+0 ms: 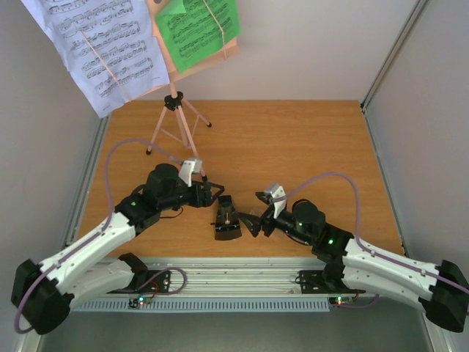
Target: Pack up the instrument practice props
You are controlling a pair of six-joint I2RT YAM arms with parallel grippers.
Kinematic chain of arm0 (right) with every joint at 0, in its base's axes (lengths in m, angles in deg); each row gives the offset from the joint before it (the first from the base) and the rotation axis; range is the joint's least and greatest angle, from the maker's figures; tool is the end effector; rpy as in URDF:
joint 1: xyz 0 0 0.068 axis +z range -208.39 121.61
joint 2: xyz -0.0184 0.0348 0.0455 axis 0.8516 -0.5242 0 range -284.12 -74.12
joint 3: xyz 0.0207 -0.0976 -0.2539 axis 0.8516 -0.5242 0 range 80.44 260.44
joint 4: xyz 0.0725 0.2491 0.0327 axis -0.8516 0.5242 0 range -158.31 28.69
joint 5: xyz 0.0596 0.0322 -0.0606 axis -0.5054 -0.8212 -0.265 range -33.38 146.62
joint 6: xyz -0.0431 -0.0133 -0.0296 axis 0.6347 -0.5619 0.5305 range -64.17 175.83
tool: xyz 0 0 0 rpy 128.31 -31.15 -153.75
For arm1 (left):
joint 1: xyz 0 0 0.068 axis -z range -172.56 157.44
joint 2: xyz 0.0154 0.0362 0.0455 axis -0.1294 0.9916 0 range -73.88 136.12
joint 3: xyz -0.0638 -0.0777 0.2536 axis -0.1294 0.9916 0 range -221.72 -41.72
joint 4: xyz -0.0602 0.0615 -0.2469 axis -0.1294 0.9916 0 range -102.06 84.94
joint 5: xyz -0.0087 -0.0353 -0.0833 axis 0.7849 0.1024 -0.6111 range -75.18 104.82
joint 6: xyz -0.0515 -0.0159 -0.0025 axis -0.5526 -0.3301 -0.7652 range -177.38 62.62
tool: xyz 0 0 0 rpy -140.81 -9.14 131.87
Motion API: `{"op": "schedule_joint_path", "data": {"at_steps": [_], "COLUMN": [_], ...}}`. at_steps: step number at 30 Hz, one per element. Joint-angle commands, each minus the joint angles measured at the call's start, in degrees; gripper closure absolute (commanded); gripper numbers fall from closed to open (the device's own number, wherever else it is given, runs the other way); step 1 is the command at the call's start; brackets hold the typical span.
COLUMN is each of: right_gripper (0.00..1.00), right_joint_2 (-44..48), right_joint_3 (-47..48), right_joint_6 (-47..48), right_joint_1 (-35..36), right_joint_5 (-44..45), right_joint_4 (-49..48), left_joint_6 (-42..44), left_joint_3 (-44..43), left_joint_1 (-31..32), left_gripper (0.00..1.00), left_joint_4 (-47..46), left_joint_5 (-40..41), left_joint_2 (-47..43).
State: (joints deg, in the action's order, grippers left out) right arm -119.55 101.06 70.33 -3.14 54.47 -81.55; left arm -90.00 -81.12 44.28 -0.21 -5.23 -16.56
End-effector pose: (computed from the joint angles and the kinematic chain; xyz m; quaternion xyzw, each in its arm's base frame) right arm 0.1069 0.1566 0.2313 -0.4527 0.6287 0.2337 0.5876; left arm 0.1705 -0.1430 0.2640 0.1187 0.8480 -0.4052 0.3202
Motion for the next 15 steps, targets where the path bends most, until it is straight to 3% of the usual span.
{"op": "schedule_joint_path", "data": {"at_steps": [1,5,9,15], "right_gripper": [0.02,0.01,0.03,0.28], "right_joint_2": [7.2,6.72,-1.4,-15.64], "right_joint_3": [-1.72,-2.42,0.05,2.32], "right_joint_6": [-0.2,-4.76,-8.36,-10.32], "right_joint_1": [0.22,0.01,-0.01,0.13], "right_joint_5": [10.7,20.25,19.27,15.48], "right_joint_4": [10.35,16.05,19.63,14.43], "left_joint_6": [0.44,-4.48,-10.94,-13.39], "left_joint_3": [2.03,6.4,12.34,14.38], "left_joint_1": [0.2,0.25,0.17,0.64], "left_gripper": [0.21,0.15,0.12,0.11], "left_joint_4": [1.72,-1.37,-12.79,-19.56], "left_joint_5": [8.01,4.61,-0.74,-3.9], "left_joint_2": [-7.42,-9.06,-8.86,-8.02]}}
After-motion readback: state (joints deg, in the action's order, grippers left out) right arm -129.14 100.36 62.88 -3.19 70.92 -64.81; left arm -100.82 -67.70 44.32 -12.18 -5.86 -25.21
